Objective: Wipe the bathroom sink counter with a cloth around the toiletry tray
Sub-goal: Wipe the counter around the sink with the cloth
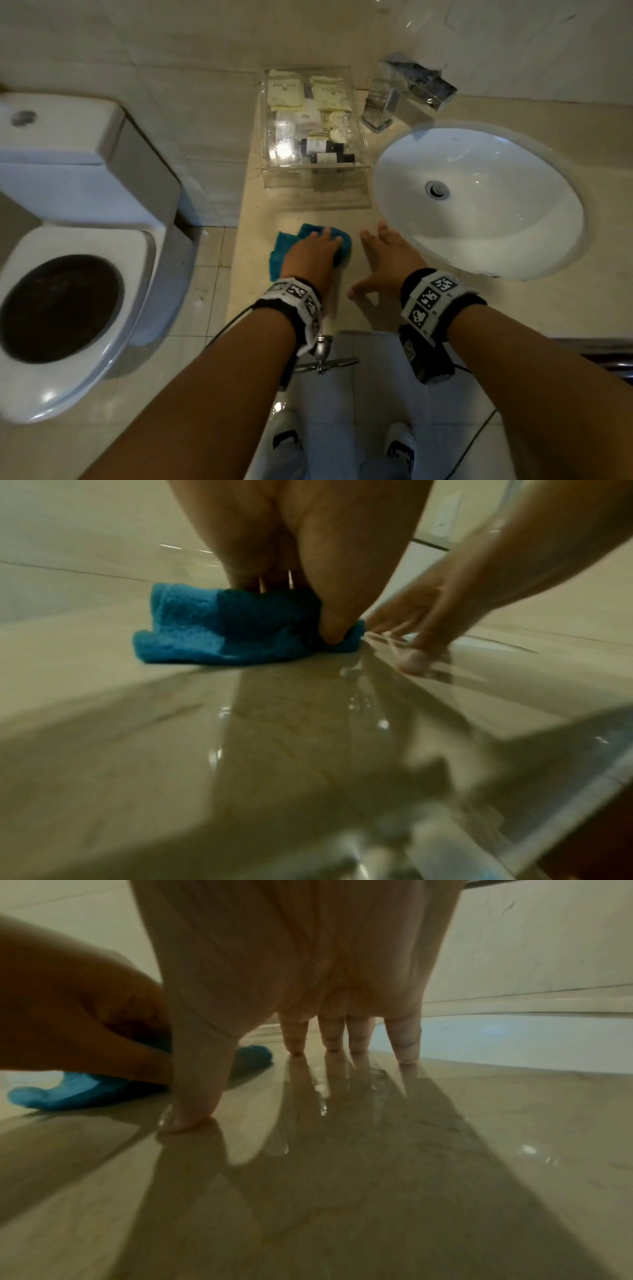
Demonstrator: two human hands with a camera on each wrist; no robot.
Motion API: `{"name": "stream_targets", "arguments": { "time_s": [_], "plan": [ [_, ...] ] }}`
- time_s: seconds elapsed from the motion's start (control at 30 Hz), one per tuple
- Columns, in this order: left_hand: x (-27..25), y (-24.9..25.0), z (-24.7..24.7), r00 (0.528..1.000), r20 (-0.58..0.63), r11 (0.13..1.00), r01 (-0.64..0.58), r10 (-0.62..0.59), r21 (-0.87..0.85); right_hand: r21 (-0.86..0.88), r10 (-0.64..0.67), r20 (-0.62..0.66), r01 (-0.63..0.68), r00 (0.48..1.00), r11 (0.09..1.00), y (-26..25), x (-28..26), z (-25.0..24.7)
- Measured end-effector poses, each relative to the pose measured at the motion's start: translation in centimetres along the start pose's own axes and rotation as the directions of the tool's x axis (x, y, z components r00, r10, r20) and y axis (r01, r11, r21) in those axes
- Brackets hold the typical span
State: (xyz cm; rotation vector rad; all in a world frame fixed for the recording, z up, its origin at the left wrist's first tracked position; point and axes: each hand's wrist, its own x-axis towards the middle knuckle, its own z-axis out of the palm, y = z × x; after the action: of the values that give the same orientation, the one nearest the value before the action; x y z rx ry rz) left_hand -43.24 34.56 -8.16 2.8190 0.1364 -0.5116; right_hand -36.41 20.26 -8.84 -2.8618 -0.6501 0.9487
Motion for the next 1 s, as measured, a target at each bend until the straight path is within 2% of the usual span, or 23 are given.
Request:
{"name": "stream_targets", "arguments": {
  "time_s": [0.07,0.13,0.2,0.27,0.33,0.5,0.57,0.67,0.77,0.87,1.0],
  "plan": [
    [-0.6,1.1,1.1,0.995,0.032,0.995,-0.094,0.093,0.018,-0.001,-0.009,-0.004,0.009,1.000,1.000,0.2,-0.3,0.4],
    [-1.3,0.7,1.4,0.990,0.075,0.992,-0.121,0.118,0.037,-0.014,-0.016,0.000,0.016,1.000,1.000,0.5,-1.2,0.7],
    [-2.1,-1.2,1.1,0.997,0.058,0.999,-0.048,0.048,0.000,-0.012,-0.011,0.027,0.011,1.000,1.000,0.9,-2.0,0.7],
    [-3.0,-3.4,0.3,0.993,-0.004,0.990,0.115,-0.116,-0.083,0.003,-0.014,0.053,0.014,0.998,1.000,1.0,-2.4,0.6],
    [-3.4,-5.0,-0.3,0.976,-0.027,0.971,0.212,-0.216,-0.112,0.011,-0.010,0.060,0.010,0.998,1.000,1.0,-2.1,0.5],
    [-1.7,-4.5,-0.9,0.966,0.023,0.965,0.259,-0.258,-0.053,0.017,-0.007,0.050,0.006,0.999,1.000,1.0,-1.8,0.8],
    [-1.0,-3.3,-0.9,0.973,0.047,0.973,0.228,-0.227,-0.025,0.021,-0.007,0.037,0.006,0.999,1.000,1.1,-1.8,0.9],
    [-0.9,-0.5,0.3,0.996,0.079,0.998,0.049,-0.052,0.037,0.018,-0.014,0.015,0.014,1.000,1.000,1.0,-2.0,1.0],
    [-1.6,1.8,2.3,0.989,0.127,0.995,-0.082,0.074,0.062,0.020,-0.020,-0.008,0.020,1.000,1.000,1.6,-2.8,1.1],
    [-1.8,1.4,2.5,0.983,0.149,0.991,-0.115,0.104,0.065,0.045,0.050,-0.012,-0.049,0.999,0.998,3.6,-4.9,0.9],
    [-0.5,1.4,1.5,0.989,0.146,0.999,-0.018,0.011,0.046,0.040,0.049,-0.016,-0.048,0.999,0.998,6.5,-7.1,1.1]
  ]
}}
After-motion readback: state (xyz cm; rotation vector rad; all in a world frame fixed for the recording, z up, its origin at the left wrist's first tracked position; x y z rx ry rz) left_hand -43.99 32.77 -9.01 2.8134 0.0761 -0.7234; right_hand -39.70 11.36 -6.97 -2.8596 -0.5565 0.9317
